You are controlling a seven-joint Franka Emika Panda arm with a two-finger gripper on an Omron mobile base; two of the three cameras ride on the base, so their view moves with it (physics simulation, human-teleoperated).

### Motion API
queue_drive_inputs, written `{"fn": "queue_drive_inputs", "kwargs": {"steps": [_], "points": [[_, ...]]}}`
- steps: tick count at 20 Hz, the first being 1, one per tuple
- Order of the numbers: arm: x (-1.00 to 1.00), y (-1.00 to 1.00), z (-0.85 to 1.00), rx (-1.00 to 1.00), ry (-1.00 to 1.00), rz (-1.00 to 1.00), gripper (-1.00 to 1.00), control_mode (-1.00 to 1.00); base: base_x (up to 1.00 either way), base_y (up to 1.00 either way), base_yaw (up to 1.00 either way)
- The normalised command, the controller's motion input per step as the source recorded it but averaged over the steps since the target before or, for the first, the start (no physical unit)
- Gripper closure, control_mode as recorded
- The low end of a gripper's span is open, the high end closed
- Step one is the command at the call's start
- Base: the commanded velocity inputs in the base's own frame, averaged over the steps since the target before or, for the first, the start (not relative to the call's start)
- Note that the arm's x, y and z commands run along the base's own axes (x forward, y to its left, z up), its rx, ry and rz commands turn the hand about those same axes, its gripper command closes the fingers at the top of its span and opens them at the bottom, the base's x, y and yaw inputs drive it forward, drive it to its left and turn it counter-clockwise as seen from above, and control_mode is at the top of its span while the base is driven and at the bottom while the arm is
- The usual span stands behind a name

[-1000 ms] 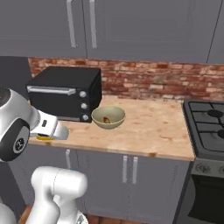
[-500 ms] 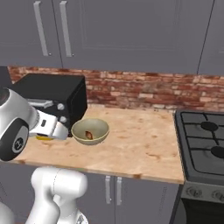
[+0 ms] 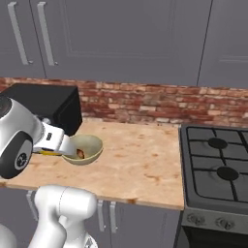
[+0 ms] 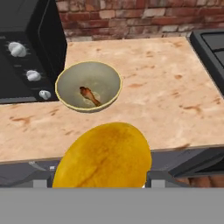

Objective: Take the mango, corn, and chicken drumstick from the freezer and place them in the bowl on the counter.

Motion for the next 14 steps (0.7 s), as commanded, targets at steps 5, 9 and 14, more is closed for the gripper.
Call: {"fn": "queue_drive_inputs", "kwargs": {"steps": [5,9,14], "points": [[0.0,0.0,0.0,0.0,0.0,0.0,1.0,1.0,0.51,0.0,0.0],[0.49,0.0,-0.14,0.02,0.01,0.06,1.0,-1.0,0.37,0.0,0.02],[1.0,0.0,-0.48,0.04,0.1,0.11,1.0,-1.0,0.0,0.0,0.0]]}}
